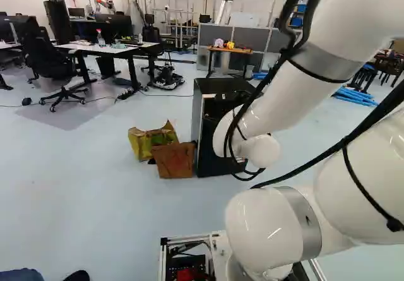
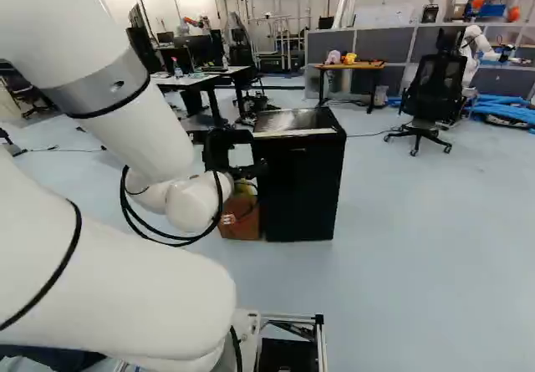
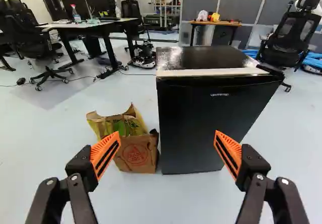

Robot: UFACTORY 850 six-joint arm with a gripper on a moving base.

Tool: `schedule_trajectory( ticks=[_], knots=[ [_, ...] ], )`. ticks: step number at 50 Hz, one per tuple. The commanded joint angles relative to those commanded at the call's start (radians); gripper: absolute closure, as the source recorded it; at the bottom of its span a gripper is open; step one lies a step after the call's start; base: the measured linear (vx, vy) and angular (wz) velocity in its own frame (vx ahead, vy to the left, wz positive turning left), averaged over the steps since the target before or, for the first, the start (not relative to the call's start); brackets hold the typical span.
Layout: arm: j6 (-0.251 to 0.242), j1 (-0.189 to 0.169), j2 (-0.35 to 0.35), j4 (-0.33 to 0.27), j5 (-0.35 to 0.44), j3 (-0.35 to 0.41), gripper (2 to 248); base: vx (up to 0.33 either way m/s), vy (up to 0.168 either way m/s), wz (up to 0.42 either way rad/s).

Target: Grab a drink from the fridge

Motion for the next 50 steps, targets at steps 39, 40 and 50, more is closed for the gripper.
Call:
schedule_trajectory(
  ticks=[39,40,50],
  knots=[
    [0.0,0.0,0.0,0.0,0.0,0.0,3,0.107,-0.038,0.054],
    [0.0,0.0,0.0,0.0,0.0,0.0,3,0.053,-0.016,0.005],
    [0.0,0.0,0.0,0.0,0.0,0.0,3,0.008,-0.001,0.002]
  ],
)
